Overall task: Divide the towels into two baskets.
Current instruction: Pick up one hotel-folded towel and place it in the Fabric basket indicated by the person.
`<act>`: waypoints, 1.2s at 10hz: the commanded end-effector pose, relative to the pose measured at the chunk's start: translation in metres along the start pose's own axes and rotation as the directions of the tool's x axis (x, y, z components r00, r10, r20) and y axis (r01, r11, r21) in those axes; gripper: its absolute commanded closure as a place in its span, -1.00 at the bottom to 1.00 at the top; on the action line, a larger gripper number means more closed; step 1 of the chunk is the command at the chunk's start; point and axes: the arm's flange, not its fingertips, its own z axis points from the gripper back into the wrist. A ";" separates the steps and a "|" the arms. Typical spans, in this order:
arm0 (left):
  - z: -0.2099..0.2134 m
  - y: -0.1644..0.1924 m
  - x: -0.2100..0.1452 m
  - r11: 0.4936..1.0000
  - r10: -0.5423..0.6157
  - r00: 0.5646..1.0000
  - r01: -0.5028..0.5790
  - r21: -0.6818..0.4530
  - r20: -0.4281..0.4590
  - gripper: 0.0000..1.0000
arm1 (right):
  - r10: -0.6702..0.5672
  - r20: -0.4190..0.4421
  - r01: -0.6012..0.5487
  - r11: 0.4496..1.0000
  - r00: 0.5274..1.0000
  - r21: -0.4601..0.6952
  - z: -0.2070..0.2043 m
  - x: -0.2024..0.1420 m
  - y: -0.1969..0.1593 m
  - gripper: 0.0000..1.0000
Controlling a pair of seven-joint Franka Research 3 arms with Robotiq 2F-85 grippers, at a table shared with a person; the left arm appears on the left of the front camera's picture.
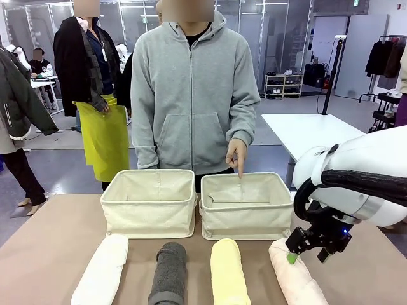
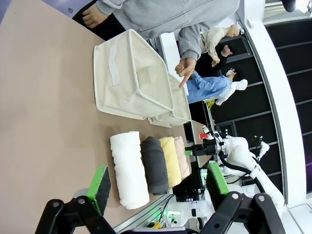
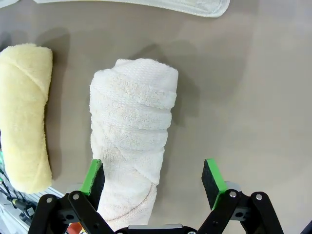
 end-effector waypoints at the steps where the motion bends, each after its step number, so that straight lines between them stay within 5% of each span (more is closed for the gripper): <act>1: 0.003 -0.001 0.000 1.000 -0.001 1.000 0.001 -0.013 0.006 -1.00 | -0.006 0.021 0.006 1.000 1.000 0.006 0.006 0.002 -0.002 -1.00; 12: 0.003 -0.001 0.000 1.000 -0.001 1.000 0.001 -0.013 0.006 -1.00 | 0.058 -0.119 -0.058 0.998 0.991 0.005 -0.033 0.017 0.026 -1.00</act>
